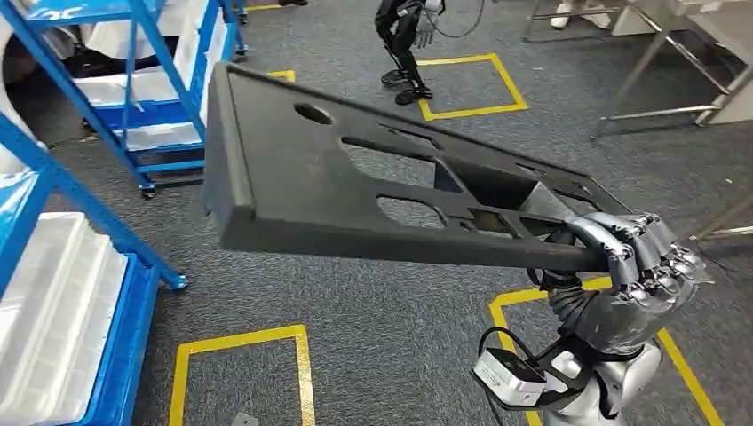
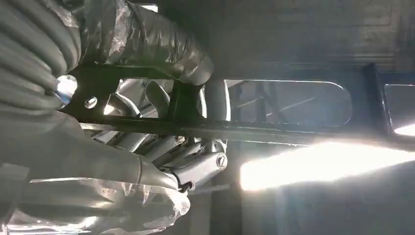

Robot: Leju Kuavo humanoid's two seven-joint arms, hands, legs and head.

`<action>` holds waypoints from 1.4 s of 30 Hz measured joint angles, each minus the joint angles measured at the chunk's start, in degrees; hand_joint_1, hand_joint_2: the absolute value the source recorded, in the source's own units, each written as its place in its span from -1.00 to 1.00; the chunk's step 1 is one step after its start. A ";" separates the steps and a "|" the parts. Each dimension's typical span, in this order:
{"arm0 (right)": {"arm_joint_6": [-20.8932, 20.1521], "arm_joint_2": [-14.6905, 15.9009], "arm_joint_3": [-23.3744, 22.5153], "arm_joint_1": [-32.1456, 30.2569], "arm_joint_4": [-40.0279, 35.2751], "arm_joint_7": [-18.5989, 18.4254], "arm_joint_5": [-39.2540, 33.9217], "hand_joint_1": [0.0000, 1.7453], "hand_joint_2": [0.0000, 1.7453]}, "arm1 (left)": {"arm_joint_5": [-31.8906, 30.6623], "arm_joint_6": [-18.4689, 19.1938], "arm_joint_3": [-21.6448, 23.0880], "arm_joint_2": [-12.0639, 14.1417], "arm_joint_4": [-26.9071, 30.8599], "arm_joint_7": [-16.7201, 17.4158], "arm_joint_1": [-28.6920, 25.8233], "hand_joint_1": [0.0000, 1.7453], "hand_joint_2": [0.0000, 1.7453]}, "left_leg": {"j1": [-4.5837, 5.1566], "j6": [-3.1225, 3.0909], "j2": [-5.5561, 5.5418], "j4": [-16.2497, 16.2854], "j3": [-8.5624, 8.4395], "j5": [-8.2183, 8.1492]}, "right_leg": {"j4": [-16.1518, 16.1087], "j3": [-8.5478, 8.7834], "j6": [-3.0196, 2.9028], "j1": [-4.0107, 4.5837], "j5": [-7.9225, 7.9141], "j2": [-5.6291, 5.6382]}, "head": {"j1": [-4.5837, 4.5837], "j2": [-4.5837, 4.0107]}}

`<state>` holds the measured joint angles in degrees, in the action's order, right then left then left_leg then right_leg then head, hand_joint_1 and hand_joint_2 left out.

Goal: Take the parts from the cabinet and place them on the table.

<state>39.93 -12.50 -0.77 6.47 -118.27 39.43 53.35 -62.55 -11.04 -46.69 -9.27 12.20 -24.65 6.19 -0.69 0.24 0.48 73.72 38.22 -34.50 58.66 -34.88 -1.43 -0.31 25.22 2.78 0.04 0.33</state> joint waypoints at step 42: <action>0.00 0.07 -0.98 -1.50 -1.22 0.00 -1.46 1.00 1.00 | -1.57 1.20 0.44 0.74 0.00 0.72 -0.45 -1.00 1.00 | -0.49 -2.38 -0.72 -15.40 -6.18 7.30 | 9.15 -4.76 3.17 -0.16 5.30 -1.75 | -0.46 0.00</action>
<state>39.93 -12.44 -1.75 4.98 -119.49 39.43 51.89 -64.13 -9.84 -46.25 -8.52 12.20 -23.93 5.75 -1.18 -2.14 -0.24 58.32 32.04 -27.20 67.82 -39.64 1.74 -0.47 30.51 1.03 -0.42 0.33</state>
